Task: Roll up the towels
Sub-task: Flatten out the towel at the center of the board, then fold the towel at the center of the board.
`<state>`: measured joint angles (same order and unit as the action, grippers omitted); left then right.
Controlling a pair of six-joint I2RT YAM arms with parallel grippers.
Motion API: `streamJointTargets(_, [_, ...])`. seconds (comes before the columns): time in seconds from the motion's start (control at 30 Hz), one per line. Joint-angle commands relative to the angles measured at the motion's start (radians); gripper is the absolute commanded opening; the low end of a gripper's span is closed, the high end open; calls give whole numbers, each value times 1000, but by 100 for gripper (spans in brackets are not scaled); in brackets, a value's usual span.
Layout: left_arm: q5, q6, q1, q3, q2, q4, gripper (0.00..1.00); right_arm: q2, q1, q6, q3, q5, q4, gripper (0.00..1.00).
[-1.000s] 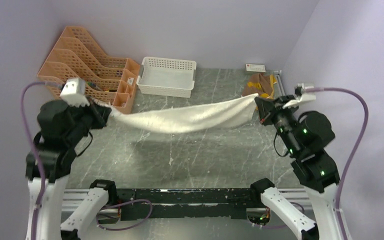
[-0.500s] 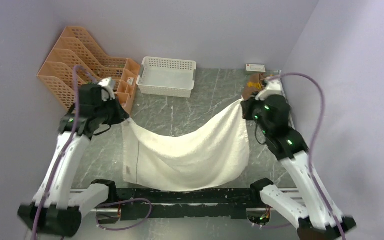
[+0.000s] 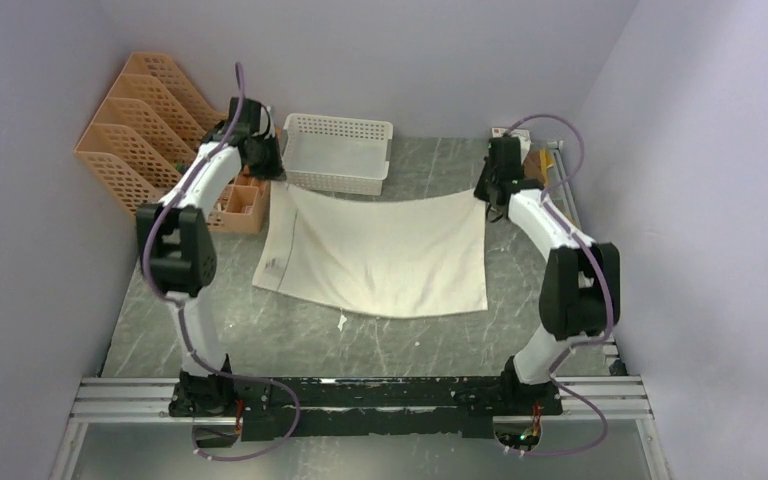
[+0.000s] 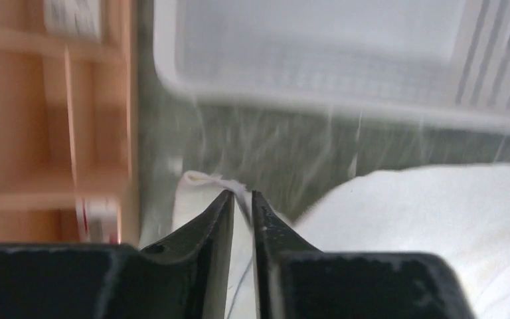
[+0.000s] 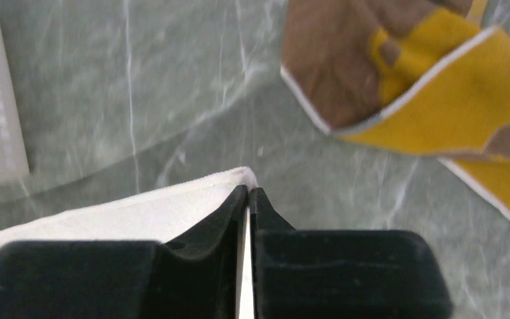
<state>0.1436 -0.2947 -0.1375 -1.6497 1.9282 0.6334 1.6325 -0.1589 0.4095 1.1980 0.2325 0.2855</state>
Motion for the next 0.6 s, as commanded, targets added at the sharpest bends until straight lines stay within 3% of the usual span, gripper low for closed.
streamJointTargets(0.0, [-87,76,-3,-392,250,95,41,126,92,16,169,-111,-48,21])
streamJointTargets(0.1, [-113,95,-4,-577,350,181,73,155,116,-7,250,-208,-34,53])
streamJointTargets(0.13, [-113,95,-4,-566,336,169,88,139,117,-17,249,-216,-44,59])
streamJointTargets(0.2, [-110,84,-5,-460,243,101,100,85,114,-21,196,-236,-77,63])
streamJointTargets(0.4, [-3,10,-47,80,-141,-122,100,-127,38,37,-113,-276,-185,64])
streamJointTargets(0.57, [33,-99,-127,497,-383,-288,99,-171,-3,84,-336,-345,-196,64])
